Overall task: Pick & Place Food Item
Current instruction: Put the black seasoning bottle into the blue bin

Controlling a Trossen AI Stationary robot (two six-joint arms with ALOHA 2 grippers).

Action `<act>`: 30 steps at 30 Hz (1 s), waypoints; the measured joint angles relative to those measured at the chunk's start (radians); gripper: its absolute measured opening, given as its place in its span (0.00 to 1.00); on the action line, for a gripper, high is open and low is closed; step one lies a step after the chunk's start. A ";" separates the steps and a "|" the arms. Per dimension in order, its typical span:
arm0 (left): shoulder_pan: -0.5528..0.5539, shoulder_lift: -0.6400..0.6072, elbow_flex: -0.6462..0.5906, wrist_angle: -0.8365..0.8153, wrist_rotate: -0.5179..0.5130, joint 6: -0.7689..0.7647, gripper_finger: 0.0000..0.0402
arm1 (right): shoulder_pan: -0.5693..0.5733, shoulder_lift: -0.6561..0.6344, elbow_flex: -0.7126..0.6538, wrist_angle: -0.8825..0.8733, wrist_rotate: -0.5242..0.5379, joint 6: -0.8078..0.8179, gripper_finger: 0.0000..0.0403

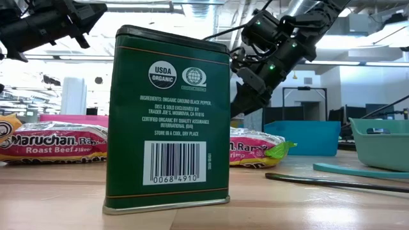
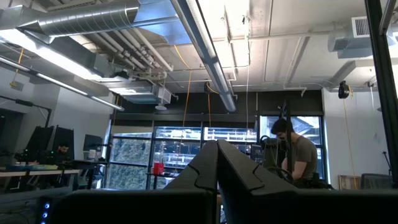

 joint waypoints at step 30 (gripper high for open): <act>0.000 0.000 0.000 0.000 0.000 0.000 0.00 | -0.003 -0.040 0.264 -0.402 0.012 -0.037 0.49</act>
